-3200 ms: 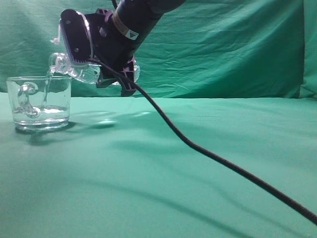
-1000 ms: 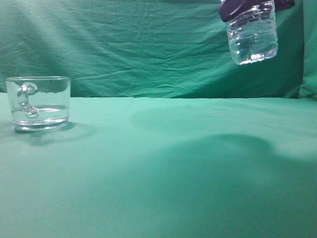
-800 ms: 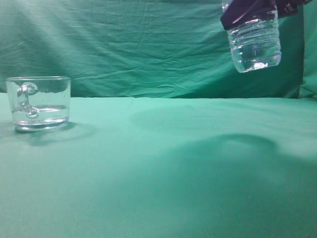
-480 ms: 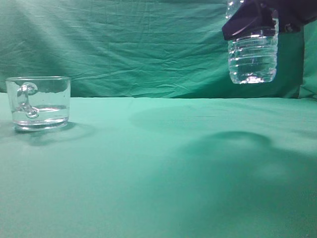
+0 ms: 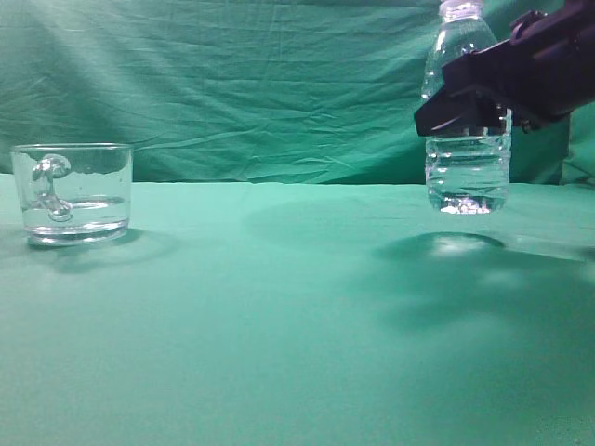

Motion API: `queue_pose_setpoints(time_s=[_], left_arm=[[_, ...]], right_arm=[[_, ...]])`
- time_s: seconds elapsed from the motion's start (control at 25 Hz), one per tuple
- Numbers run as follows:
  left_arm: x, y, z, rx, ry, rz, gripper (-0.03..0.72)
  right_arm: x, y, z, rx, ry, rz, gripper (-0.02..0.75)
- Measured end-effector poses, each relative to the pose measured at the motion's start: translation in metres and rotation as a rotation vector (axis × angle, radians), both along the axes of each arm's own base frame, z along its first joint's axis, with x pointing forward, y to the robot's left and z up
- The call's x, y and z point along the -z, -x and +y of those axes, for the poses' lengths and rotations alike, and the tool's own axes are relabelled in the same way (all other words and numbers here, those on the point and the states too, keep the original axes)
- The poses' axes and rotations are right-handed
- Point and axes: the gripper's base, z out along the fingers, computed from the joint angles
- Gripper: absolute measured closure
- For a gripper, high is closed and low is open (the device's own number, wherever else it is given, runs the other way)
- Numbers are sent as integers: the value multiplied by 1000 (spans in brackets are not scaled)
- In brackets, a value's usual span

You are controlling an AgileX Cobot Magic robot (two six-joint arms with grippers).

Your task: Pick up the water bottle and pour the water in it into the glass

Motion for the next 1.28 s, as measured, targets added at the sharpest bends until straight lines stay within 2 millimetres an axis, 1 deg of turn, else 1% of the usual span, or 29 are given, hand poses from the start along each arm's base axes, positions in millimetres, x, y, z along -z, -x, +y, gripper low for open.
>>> queue_pose_setpoints(time_s=[0.2, 0.32, 0.68, 0.72, 0.92, 0.96, 1.0, 1.12, 1.16, 1.2, 1.28], left_arm=[[0, 0, 0, 0, 0, 0, 688], [0, 0, 0, 0, 0, 0, 688], [0, 0, 0, 0, 0, 0, 688], [0, 0, 0, 0, 0, 0, 688], [0, 0, 0, 0, 0, 0, 688], [0, 0, 0, 0, 0, 0, 688], [0, 0, 0, 0, 0, 0, 688], [0, 0, 0, 0, 0, 0, 688], [0, 0, 0, 0, 0, 0, 688], [0, 0, 0, 0, 0, 0, 688], [0, 0, 0, 0, 0, 0, 688]], right_arm=[[11, -1, 0, -2, 5, 27, 409], [13, -1, 1, -7, 6, 31, 409], [12, 1, 3, -32, -23, 37, 409], [12, 1, 3, -30, -29, 40, 334], [10, 0, 4, -29, -62, 35, 141], [10, 0, 4, -29, -65, 34, 113], [10, 0, 4, -27, -70, 38, 124], [9, 0, 4, -13, -104, 60, 124], [7, 1, 4, -8, -111, 62, 83], [3, 1, 4, -5, -116, 58, 99], [-4, 2, 3, -1, -116, 52, 99]])
